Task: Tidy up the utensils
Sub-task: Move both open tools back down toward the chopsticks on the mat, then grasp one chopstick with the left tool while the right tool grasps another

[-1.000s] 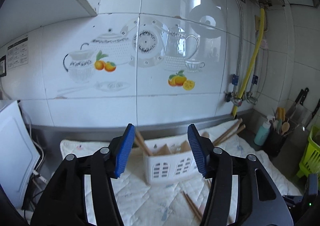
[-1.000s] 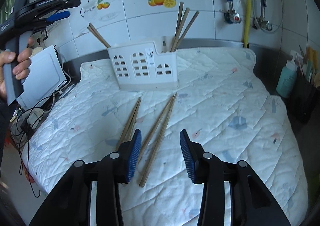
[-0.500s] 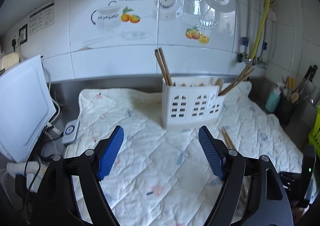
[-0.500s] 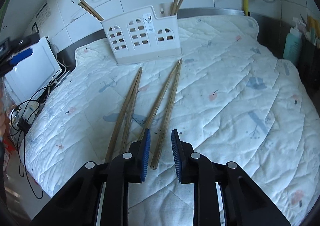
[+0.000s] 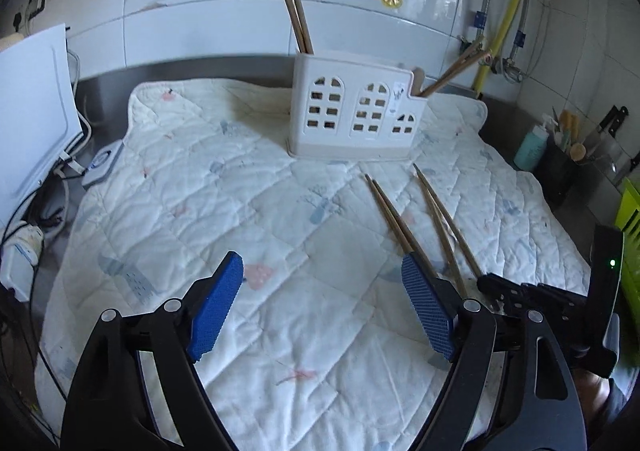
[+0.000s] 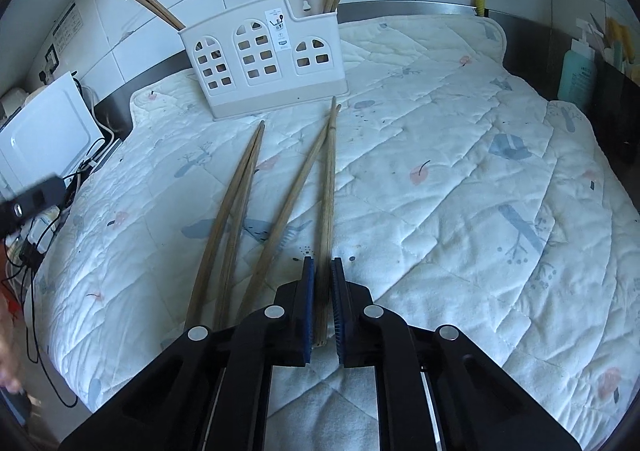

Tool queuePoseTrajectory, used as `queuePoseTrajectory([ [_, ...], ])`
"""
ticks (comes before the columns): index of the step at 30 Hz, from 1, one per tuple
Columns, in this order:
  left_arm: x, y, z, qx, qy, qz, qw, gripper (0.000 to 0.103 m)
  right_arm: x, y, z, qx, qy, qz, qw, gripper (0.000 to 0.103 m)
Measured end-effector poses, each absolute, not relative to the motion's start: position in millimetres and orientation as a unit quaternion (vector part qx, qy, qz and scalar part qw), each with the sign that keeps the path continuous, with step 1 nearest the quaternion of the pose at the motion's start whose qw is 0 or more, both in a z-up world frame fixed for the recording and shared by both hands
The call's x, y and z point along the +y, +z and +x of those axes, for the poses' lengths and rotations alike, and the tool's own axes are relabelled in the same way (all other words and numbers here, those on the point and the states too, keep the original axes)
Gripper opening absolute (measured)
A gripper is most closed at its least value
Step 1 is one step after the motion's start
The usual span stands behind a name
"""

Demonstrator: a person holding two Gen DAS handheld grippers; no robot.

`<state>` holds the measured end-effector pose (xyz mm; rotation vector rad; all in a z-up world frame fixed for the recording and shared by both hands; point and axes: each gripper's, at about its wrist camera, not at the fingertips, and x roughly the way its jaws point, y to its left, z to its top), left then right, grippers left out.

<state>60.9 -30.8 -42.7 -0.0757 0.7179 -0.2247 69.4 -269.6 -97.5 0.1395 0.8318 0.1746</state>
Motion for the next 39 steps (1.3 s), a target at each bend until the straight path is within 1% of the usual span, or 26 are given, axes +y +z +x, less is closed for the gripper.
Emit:
queuePoseTrajectory([
  [6,-70.2,-72.9,54.9,0.394,-0.130,-0.024,0.910,0.081,-275.9,-94.8,62.2,0.401,0.083,0.063,0.910,0.007],
  [16,-109.7,-95.9,59.8,0.425,-0.133,-0.006,0.895,0.079,-288.7,-91.0,48.1,0.393,0.084,0.058,0.914,0.007],
  [23,-117.1,-104.9,66.0,0.439,-0.111,0.021,0.891,0.079,-295.0,-90.8,45.9,0.391,0.085,0.066,0.914,0.007],
  [29,-122.5,-107.2,65.5,0.429,-0.078,0.061,0.898,0.080,-295.5,-91.6,46.3,0.392,0.088,0.068,0.913,0.007],
  [32,-112.8,-105.6,68.1,0.421,-0.041,0.075,0.903,0.080,-296.3,-90.3,46.0,0.390,0.088,0.068,0.914,0.007],
  [35,-93.7,-105.7,74.6,0.421,-0.026,0.060,0.904,0.080,-297.6,-90.3,46.2,0.389,0.087,0.068,0.915,0.007],
  [38,-82.9,-103.2,78.5,0.418,-0.041,0.036,0.907,0.073,-297.8,-91.4,46.1,0.391,0.085,0.069,0.914,0.007],
  [39,-82.5,-102.7,78.7,0.413,-0.048,0.032,0.909,0.068,-298.1,-92.0,46.6,0.391,0.085,0.070,0.914,0.007],
])
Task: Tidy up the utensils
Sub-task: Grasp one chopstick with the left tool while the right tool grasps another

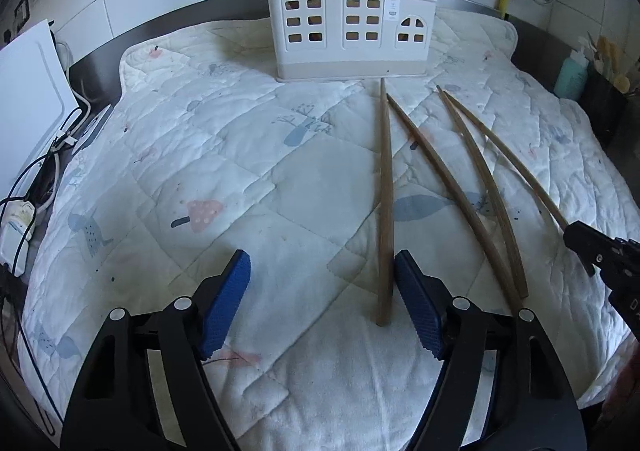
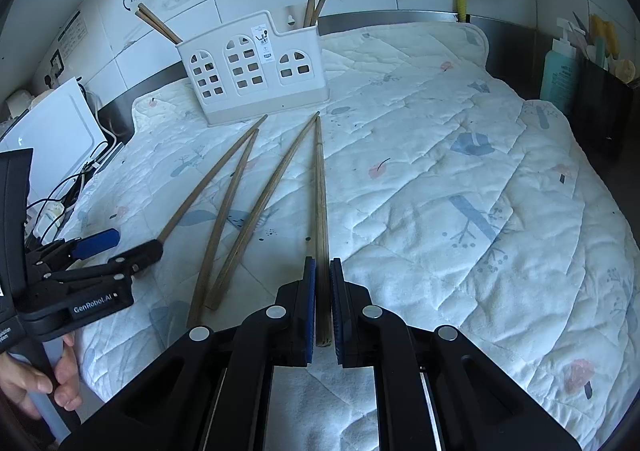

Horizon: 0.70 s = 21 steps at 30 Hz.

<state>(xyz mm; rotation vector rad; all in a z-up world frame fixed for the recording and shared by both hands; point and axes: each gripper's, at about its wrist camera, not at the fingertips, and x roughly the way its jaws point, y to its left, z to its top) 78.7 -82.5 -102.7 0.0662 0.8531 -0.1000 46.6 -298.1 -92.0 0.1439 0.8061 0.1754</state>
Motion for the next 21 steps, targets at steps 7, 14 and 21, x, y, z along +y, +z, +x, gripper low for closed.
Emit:
queuePoseTrajectory([
  [7,-89.9,-103.2,80.3,0.398,-0.110,0.008,0.911,0.035,-297.1,-93.8,48.8,0.394,0.085,0.069,0.913,0.007],
  [14,-102.7,-105.7,79.0,0.388,-0.156,0.016,0.908,0.018,-296.5,-95.3,50.2,0.396,0.085,0.069,0.912,0.007],
  [21,-100.0,-108.5,83.8,0.406,-0.165,0.028,0.899,0.011,-296.7,-94.6,50.7,0.395,0.084,0.067,0.912,0.007],
])
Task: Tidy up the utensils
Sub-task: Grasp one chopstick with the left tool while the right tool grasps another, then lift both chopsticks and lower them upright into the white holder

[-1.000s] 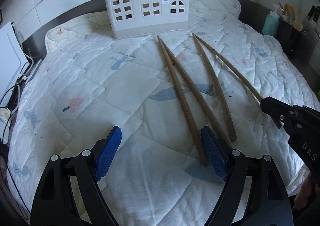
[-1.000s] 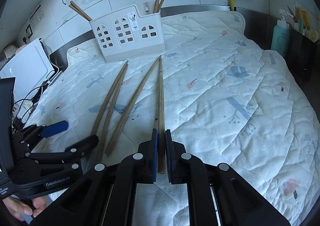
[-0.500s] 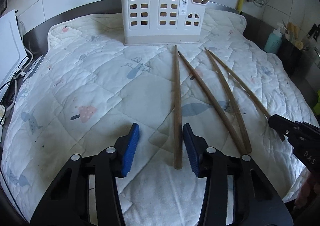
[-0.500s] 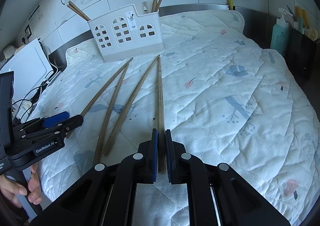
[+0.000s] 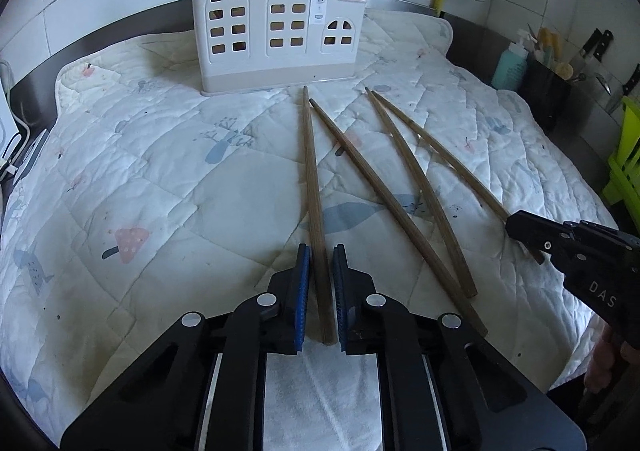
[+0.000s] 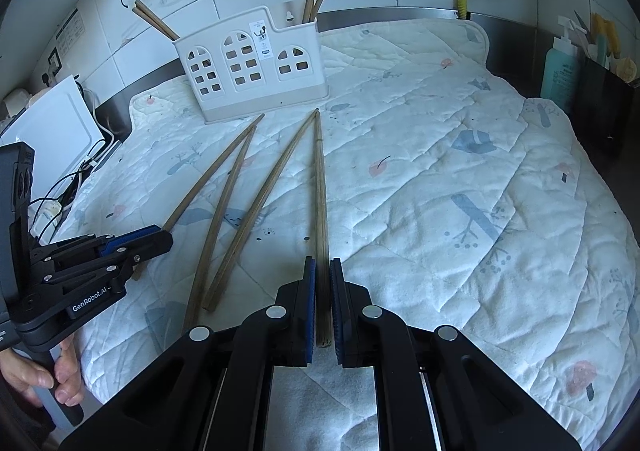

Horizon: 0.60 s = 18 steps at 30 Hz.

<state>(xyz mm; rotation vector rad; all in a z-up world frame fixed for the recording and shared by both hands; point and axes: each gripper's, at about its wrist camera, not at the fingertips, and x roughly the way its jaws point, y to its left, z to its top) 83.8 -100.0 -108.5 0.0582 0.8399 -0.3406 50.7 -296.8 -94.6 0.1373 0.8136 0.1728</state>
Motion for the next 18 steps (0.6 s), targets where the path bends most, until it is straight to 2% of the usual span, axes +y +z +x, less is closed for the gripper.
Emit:
queuePoseTrajectory([
  [10,-93.4,-98.7,79.4,0.399,-0.177,0.021,0.899,0.008,-297.0,-84.6,46.4,0.382,0.081,0.057,0.919,0.007],
  [18,-73.7,-57.1,69.7,0.338,-0.175,0.010,0.925,0.006,-302.0,-32.9,36.4,0.321,0.079,0.034,0.943,0.007],
])
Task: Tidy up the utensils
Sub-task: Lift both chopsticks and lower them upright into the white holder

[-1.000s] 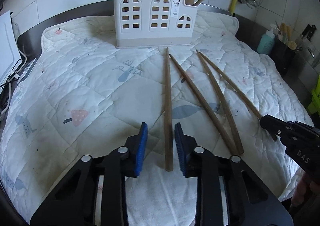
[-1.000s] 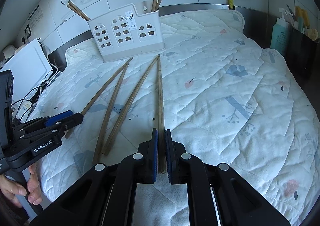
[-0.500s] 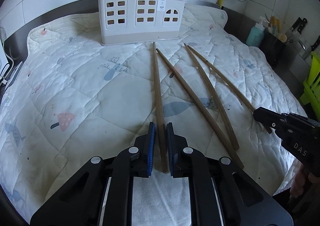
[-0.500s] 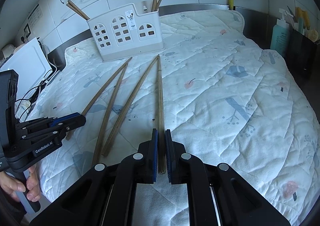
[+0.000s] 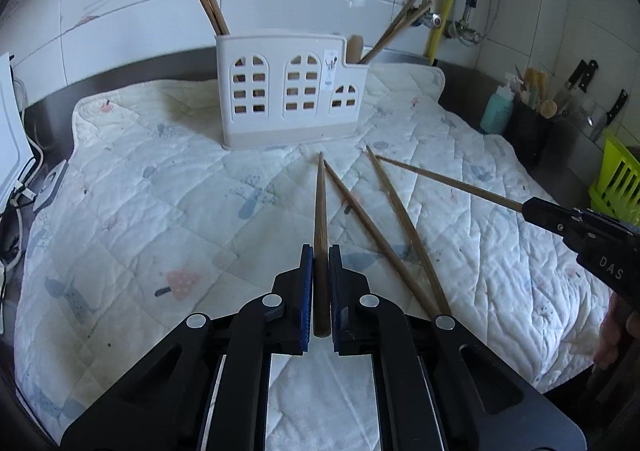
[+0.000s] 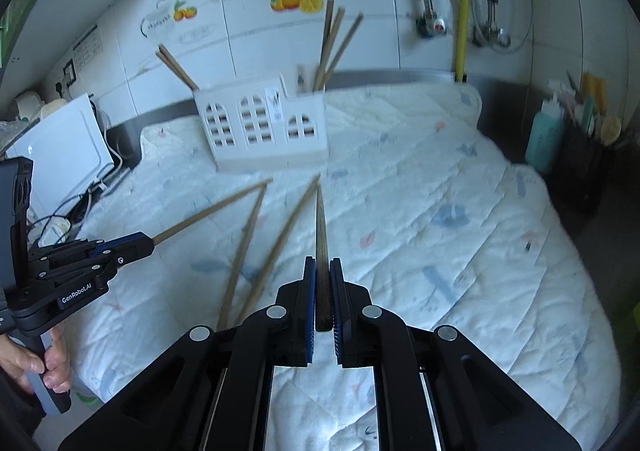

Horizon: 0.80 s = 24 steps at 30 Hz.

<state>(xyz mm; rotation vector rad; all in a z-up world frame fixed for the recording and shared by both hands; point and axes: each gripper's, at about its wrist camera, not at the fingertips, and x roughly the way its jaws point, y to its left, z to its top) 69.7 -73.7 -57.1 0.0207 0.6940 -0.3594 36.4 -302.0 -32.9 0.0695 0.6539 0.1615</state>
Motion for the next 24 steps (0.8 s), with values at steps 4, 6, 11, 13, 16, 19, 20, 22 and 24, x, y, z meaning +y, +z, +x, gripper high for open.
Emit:
queuePoseTrajectory([
  [4,-67.8,-43.2,70.3,0.310,-0.176,0.003,0.934,0.006,-300.9,-4.4,35.2,0.289,0.083,0.020,0.954,0.007],
  [6,-65.0,-38.2,70.8,0.302,-0.182,-0.003,0.936,0.006,-300.0,6.7,36.5,0.277,0.087,0.013,0.957,0.007],
  [11,-58.4,-21.8,71.3,0.286,-0.192,-0.010,0.939,0.006,-298.3,33.7,48.1,0.263,0.107,0.002,0.959,0.007],
  [13,-57.5,-14.5,71.9,0.278,-0.190,-0.008,0.942,0.006,-296.4,47.9,55.1,0.256,0.117,-0.005,0.960,0.007],
  [16,-55.8,-3.3,72.3,0.263,-0.191,-0.004,0.946,0.005,-293.7,70.5,66.9,0.245,0.131,-0.011,0.960,0.007],
  [19,-54.9,3.5,75.7,0.255,-0.195,-0.006,0.947,0.005,-292.2,94.2,80.8,0.237,0.143,-0.009,0.961,0.007],
  [20,-54.4,5.1,77.5,0.255,-0.195,-0.008,0.947,0.005,-291.8,101.8,85.0,0.233,0.146,-0.009,0.961,0.007],
  [22,-52.5,9.4,80.7,0.254,-0.200,-0.015,0.946,0.005,-291.5,119.0,95.0,0.225,0.150,-0.009,0.963,0.007],
  [24,-52.0,14.7,82.9,0.250,-0.201,-0.015,0.947,0.005,-291.0,135.5,104.7,0.216,0.152,-0.010,0.965,0.007],
])
